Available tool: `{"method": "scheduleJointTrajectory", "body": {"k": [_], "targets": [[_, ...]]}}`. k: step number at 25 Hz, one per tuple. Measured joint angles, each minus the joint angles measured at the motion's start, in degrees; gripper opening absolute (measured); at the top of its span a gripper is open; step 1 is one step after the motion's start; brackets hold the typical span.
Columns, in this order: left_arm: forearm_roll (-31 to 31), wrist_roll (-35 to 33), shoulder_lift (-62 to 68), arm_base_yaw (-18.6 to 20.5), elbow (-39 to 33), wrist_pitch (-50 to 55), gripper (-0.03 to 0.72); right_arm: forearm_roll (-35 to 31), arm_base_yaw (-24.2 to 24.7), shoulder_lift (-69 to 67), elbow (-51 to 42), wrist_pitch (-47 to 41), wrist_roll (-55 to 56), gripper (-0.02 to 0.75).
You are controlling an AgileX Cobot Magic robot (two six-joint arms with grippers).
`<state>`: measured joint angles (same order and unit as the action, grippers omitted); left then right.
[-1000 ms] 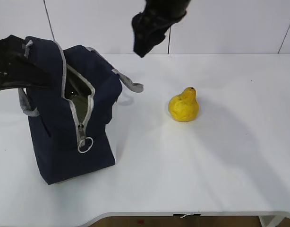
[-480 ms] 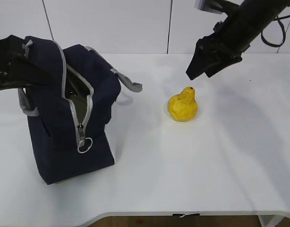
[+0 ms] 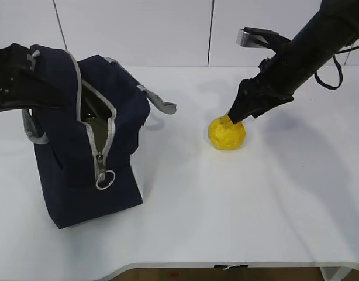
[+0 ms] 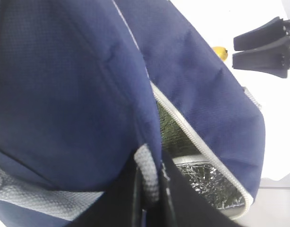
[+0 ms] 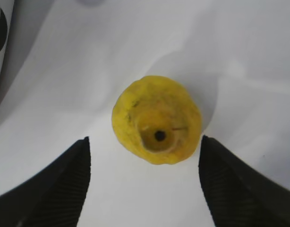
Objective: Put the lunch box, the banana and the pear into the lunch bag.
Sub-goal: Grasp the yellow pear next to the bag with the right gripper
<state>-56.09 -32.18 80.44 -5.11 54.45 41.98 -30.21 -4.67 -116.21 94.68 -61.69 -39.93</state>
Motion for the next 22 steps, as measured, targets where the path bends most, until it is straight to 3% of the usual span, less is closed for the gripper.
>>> {"method": "scheduleJointTrajectory", "body": {"k": [5,18,22], "targets": [[0.0,0.0,0.0,0.0,0.0,0.0,0.019,-0.61,0.0,0.0,0.0,5.43,-1.13,0.561],[-0.33,0.0,0.0,0.0,0.0,-0.02,0.018,-6.17,0.0,-5.35,-0.12,8.14,-2.72,0.561],[-0.41,0.0,0.0,0.0,0.0,-0.02,0.018,-6.22,0.0,-5.35,-0.12,8.37,-2.82,0.509]]}}
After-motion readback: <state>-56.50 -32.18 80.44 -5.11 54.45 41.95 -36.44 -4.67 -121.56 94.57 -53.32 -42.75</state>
